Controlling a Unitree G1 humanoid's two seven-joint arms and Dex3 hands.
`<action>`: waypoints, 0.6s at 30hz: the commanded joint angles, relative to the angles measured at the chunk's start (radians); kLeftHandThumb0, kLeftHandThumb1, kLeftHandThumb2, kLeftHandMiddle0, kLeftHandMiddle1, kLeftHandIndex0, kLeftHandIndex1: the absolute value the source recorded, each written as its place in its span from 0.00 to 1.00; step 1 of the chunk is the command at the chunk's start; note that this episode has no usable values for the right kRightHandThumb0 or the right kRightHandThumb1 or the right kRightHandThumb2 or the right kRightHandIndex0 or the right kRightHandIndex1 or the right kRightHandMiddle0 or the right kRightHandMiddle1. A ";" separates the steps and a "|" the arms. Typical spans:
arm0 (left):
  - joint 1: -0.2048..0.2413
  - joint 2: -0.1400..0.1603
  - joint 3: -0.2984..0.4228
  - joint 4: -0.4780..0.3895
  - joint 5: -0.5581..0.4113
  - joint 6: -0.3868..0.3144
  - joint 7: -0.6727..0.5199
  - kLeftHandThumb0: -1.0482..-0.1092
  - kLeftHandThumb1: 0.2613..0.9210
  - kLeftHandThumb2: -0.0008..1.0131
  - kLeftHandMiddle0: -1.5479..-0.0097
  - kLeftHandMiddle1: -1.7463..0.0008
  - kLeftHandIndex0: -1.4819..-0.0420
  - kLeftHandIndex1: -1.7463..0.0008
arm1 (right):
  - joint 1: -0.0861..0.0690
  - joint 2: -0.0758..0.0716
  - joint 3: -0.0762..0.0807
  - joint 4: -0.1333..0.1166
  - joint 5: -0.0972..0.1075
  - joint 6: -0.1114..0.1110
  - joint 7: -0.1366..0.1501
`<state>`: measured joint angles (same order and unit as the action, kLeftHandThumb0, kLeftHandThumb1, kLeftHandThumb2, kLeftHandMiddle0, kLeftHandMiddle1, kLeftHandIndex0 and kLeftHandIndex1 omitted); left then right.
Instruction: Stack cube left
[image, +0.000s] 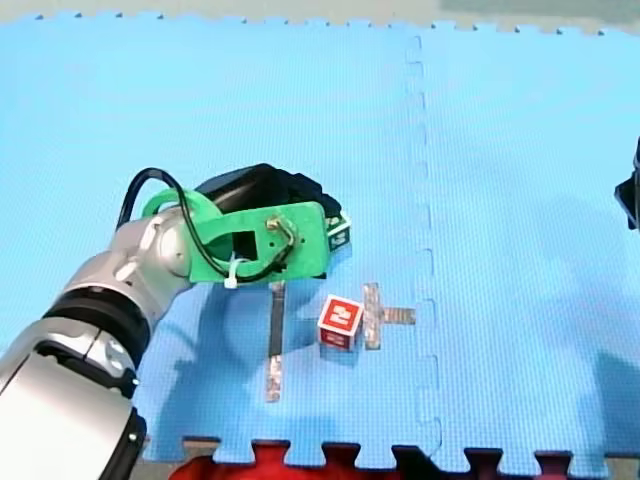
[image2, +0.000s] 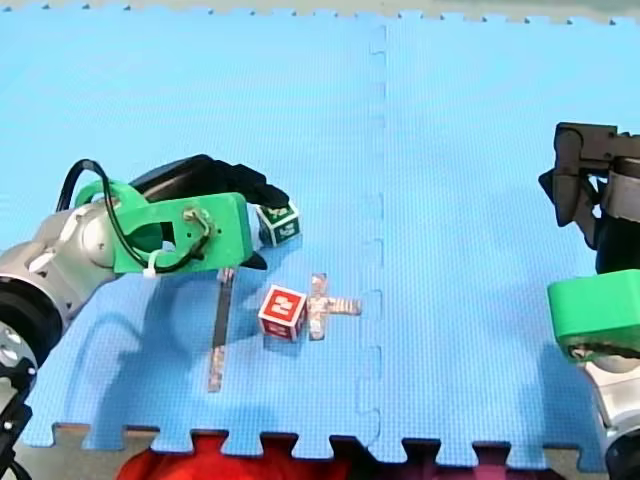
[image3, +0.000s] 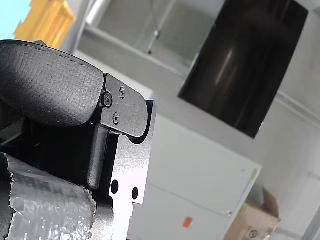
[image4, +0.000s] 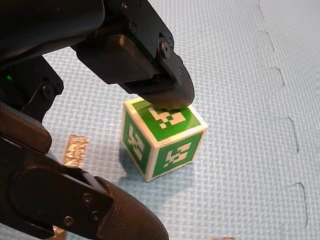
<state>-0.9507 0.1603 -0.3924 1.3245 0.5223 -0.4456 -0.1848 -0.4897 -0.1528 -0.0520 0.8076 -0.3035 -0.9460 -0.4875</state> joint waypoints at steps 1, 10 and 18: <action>-0.014 0.024 -0.018 -0.012 0.019 -0.013 -0.005 0.26 0.74 0.01 0.36 0.00 0.44 0.99 | -0.001 -0.003 -0.004 -0.006 0.006 0.002 0.003; -0.035 0.061 -0.040 -0.062 0.038 -0.035 -0.035 0.28 0.72 0.00 0.36 0.00 0.40 0.98 | -0.005 0.002 -0.001 0.006 -0.002 0.002 -0.001; -0.032 0.072 -0.038 -0.090 0.030 -0.023 -0.075 0.33 0.68 0.00 0.38 0.00 0.39 0.98 | -0.017 0.003 0.002 0.031 -0.002 -0.006 -0.001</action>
<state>-0.9808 0.2253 -0.4298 1.2401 0.5568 -0.4723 -0.2544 -0.5002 -0.1471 -0.0500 0.8309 -0.3077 -0.9463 -0.4861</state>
